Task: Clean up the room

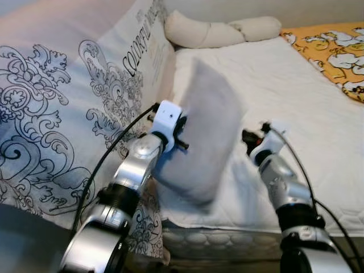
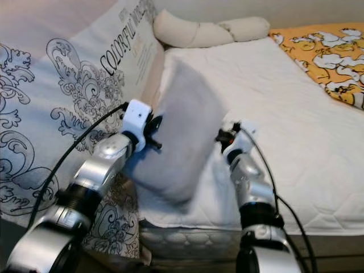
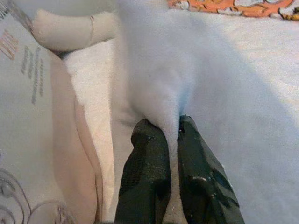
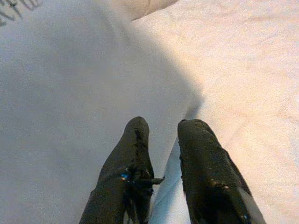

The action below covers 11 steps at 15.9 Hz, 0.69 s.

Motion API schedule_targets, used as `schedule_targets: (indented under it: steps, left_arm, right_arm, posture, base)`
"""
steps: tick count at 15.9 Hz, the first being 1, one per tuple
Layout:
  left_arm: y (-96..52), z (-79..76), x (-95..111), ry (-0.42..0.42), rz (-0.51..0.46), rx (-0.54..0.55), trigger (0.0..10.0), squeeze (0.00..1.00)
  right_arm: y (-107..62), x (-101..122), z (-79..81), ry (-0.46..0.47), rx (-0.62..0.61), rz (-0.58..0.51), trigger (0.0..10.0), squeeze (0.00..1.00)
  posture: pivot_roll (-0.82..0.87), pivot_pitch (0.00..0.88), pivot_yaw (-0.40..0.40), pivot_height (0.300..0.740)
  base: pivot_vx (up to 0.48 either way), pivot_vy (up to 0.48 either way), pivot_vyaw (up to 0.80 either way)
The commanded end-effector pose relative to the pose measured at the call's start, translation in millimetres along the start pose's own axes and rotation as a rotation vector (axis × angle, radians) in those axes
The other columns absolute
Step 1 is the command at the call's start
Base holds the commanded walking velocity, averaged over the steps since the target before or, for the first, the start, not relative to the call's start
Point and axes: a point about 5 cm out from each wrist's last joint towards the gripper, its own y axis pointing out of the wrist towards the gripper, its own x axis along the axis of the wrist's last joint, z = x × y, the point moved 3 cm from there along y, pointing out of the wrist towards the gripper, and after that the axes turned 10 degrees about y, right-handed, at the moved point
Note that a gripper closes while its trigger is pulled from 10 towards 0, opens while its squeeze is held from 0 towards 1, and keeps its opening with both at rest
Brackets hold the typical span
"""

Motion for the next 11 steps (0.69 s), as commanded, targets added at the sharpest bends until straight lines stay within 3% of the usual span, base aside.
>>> schedule_targets:
  steps: [1, 4, 7, 9, 10, 11]
  left_arm:
    - [6.1, 19.0, 15, 0.004, -0.039, 0.081, 10.0, 0.0]
    - [15.5, 30.7, 21, -0.004, -0.016, 0.138, 10.0, 0.0]
    - [15.4, 46.3, 10, -0.006, 0.057, 0.233, 10.0, 0.0]
    - [9.8, 62.8, 2, 0.009, 0.099, 0.322, 10.0, 0.0]
    - [2.7, 74.9, -6, 0.032, 0.127, 0.396, 10.0, 0.0]
    - [0.5, 77.4, -9, 0.039, 0.131, 0.414, 10.0, 0.0]
  right_arm:
    - [2.0, 2, -2.9, 0.028, -0.015, -0.011, 10.0, 1.0]
    - [0.0, 7, -5.1, 0.021, 0.015, -0.024, 10.0, 1.0]
    - [-8.3, 11, 6.9, -0.038, 0.158, -0.025, 10.0, 1.0]
    - [-18.6, 10, 16.2, -0.108, 0.284, 0.007, 10.0, 1.0]
    - [-31.6, 7, 26.5, -0.188, 0.429, 0.053, 10.0, 1.0]
    - [-35.8, 6, 30.3, -0.206, 0.477, 0.066, 10.0, 1.0]
  posture:
    - [-0.03, 0.0, 0.146, 0.74]
    - [-0.05, 0.0, 0.157, 0.74]
    - [-0.05, 0.0, 0.16, 0.74]
    - [-0.05, 0.0, 0.165, 0.74]
    - [-0.05, 0.0, 0.165, 0.74]
    - [-0.05, 0.0, 0.165, 0.74]
  base:
    - [0.0, 0.0, 0.0]
    - [0.0, 0.0, 0.0]
    - [0.0, 0.0, 0.0]
    - [0.0, 0.0, 0.0]
    - [0.0, 0.0, 0.0]
    - [0.0, 0.0, 0.0]
